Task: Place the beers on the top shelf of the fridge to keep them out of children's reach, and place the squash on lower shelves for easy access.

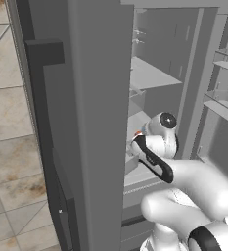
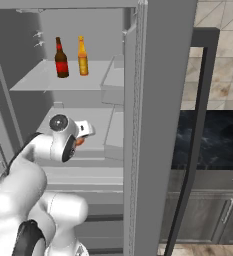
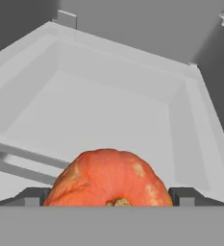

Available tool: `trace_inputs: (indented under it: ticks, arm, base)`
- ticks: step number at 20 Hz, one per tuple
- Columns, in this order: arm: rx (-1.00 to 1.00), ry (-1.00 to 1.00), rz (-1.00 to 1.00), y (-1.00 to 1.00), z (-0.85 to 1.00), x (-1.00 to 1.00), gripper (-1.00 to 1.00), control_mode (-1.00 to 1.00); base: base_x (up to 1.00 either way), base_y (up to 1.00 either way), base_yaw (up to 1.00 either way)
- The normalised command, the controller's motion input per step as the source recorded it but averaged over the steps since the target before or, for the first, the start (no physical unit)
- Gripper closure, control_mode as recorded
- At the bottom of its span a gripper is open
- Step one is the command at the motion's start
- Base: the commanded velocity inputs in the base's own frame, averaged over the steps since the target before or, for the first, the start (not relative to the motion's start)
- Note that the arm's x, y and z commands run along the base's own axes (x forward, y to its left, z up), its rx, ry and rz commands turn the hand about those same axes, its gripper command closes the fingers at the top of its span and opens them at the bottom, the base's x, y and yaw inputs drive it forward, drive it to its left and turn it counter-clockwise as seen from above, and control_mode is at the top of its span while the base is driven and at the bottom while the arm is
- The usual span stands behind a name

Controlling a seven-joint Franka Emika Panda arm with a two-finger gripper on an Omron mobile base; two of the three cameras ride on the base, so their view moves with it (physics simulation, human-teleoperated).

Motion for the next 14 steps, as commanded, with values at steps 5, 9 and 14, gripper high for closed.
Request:
trace_inputs:
  ticks: [5,9,14]
  arm:
    - [0.0,0.0,0.0,0.0,-0.08,0.6,1.0,-1.0]
    - [0.0,0.0,0.0,0.0,0.0,0.62,1.0,-1.0]
    - [0.0,0.0,0.0,0.04,-0.05,0.59,1.0,-1.0]
  base:
    - [0.0,0.0,0.0]
    - [0.0,0.0,0.0]
    - [0.0,0.0,0.0]
